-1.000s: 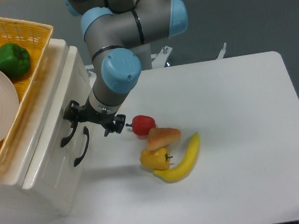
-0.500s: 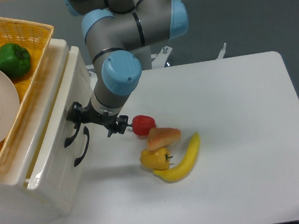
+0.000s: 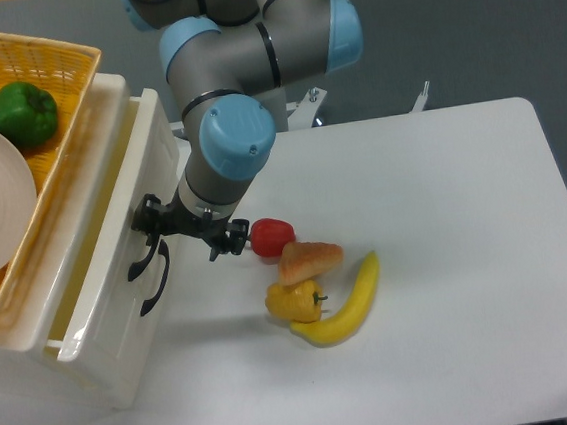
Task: Slide open the top white drawer
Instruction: 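Pull the handle outward, sliding the upper drawer out of the cabinet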
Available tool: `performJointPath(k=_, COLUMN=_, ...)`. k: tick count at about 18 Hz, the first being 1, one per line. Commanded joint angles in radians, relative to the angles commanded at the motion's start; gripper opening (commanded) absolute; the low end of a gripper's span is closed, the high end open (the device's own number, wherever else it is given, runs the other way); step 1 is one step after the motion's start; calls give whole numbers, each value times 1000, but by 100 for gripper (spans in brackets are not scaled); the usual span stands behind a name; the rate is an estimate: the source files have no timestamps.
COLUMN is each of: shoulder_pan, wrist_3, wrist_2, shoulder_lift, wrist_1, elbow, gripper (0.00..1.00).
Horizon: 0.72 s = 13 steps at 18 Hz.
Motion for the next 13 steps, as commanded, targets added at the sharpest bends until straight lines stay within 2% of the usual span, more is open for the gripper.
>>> performJointPath(k=13, shoulder_pan=17, wrist_3=0, wrist_2=34, shoulder_lift=-5, wrist_1=-3, elbow=21, gripper=100)
